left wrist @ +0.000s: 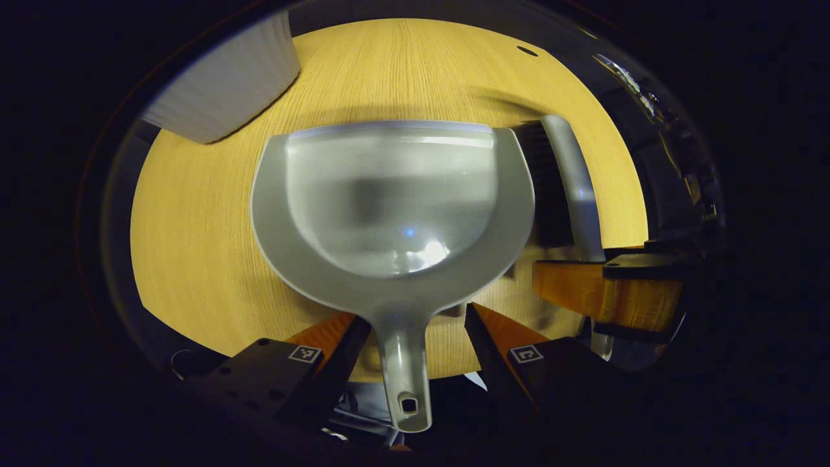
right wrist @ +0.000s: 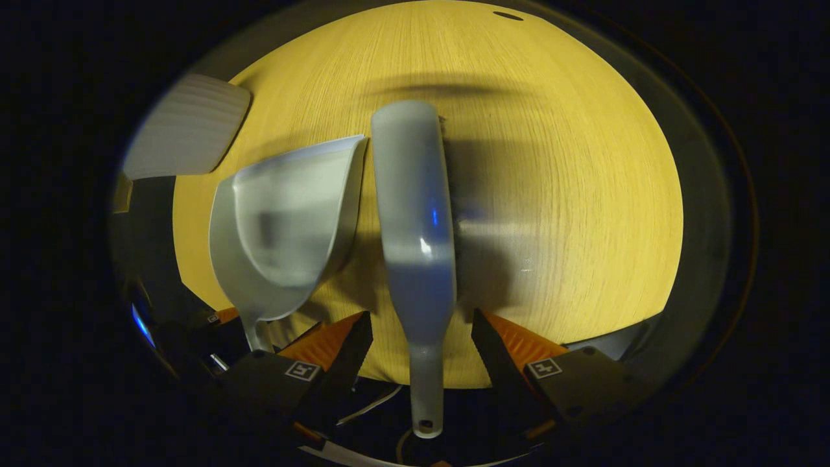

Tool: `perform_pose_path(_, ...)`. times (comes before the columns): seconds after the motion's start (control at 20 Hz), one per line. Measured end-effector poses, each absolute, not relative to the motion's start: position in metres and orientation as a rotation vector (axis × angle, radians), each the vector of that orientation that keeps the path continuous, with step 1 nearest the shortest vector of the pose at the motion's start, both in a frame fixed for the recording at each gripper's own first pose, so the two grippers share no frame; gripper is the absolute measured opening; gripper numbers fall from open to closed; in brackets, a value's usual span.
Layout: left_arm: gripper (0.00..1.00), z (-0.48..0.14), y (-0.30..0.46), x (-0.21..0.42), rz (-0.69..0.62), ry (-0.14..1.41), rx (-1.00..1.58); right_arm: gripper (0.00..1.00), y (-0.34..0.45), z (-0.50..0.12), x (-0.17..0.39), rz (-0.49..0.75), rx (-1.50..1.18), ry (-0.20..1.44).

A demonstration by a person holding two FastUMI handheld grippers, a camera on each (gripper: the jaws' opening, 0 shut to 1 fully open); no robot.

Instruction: Pick up the small broom and dustpan from the desktop, sweep the trash into the dustpan with the broom, and then empty the trash into the garbage bin.

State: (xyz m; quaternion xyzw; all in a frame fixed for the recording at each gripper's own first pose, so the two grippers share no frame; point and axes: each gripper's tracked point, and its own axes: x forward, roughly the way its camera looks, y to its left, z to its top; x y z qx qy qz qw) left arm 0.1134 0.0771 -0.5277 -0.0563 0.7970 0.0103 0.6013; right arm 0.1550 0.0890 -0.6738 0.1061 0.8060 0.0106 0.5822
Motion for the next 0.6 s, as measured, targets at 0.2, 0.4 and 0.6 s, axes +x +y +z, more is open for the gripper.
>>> perform_pose_path(0.2,0.87,-0.503,0.077,0.118,-0.037,1.719,-0.06,0.99,0.086,-0.645,0.17,0.057,0.248,1.761)
perform_pose_path(0.4,0.88,-0.457,0.074,0.129,-0.077,1.519,0.026,0.99,0.08,-0.6,0.185,0.063,0.25,1.568)
perform_pose_path(0.6,0.88,-0.393,0.058,0.138,-0.118,1.271,-0.005,0.99,0.071,-0.529,0.196,0.052,0.24,1.308)
